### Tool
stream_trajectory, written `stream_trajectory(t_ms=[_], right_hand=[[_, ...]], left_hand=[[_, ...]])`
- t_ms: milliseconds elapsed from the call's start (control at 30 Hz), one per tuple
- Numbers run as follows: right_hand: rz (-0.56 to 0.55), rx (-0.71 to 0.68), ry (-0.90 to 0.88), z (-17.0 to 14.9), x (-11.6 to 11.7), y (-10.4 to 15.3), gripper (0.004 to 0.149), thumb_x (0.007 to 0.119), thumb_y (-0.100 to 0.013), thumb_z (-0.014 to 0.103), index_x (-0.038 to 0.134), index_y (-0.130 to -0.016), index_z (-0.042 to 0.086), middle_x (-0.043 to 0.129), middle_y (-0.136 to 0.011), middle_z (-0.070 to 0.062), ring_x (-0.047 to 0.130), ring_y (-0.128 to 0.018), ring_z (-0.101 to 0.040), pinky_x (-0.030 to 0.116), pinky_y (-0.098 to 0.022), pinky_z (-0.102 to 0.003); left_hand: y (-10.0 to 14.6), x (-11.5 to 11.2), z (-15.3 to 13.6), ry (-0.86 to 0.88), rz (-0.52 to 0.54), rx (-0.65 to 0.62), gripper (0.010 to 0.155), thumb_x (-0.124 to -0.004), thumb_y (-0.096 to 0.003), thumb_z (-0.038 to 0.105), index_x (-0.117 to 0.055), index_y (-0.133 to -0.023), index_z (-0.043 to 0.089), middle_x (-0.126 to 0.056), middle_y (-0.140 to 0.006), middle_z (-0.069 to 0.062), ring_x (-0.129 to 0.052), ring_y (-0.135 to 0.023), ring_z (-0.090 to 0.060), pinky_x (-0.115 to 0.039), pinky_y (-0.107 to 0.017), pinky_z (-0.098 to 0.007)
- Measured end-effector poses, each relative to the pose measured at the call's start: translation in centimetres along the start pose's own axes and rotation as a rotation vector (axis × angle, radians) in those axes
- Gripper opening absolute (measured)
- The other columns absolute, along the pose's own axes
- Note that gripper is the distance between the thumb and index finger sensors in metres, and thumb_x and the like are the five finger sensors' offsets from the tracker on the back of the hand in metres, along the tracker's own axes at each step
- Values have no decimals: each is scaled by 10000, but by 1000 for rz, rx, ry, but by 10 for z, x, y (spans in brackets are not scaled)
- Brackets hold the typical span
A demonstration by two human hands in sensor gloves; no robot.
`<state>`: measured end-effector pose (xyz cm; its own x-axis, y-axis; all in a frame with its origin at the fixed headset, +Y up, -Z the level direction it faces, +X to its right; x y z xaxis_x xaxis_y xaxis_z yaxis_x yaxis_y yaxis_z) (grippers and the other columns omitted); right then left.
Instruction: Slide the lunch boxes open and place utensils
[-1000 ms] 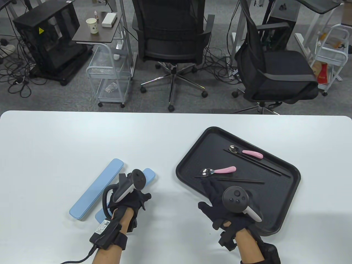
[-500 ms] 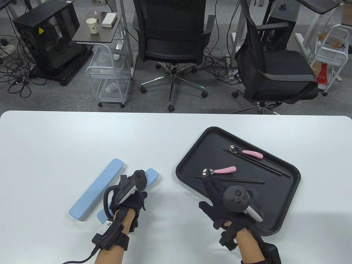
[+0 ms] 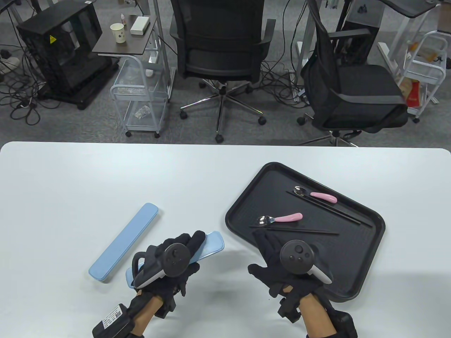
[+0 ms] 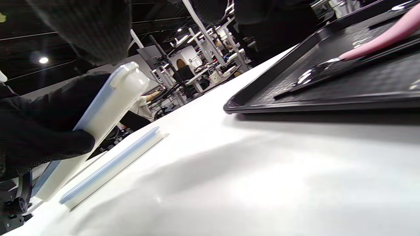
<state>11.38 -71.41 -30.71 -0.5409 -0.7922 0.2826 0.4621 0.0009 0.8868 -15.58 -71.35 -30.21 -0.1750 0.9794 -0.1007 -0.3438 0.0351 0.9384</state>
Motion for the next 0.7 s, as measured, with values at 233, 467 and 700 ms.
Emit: stream_trajectory(t_ms=[233,467,700], right_hand=[[48,-125,28,29,19,-3,929,885,-448,457,211,-1073,319,338,-1135,-88,479,-1041,-437,436,-733,-623],[53,-171,80,41,35,-7,944,941,-410,401,280,-1073,275,511,-1053,-101,655,-961,-390,513,-715,-617],[18,-172,227,52,49,-10,937,953,-394,383,313,-1069,271,540,-1033,-94,699,-937,-363,544,-713,-605]], left_hand=[[17,-9,26,9,-9,-140,796,-836,-404,482,-350,-1035,470,-529,-1092,-2,-702,-937,-324,-585,-681,-610],[26,-19,48,-86,-13,-198,791,-828,-403,484,-351,-1033,474,-531,-1095,-2,-707,-935,-325,-591,-681,-613],[26,-20,45,-88,-36,-200,790,-831,-399,488,-359,-1032,478,-540,-1094,2,-716,-934,-318,-601,-681,-608]])
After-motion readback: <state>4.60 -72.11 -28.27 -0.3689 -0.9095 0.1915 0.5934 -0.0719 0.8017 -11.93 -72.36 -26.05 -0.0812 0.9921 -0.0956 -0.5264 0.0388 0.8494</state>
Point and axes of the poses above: the tracker on the back of each hand, its own z axis roughly to the thumb side, its own y axis roughly from the fingertips to the wrist, x = y × z, the point moved 3 cm from there along -y, roughly from the wrist to the fingertips
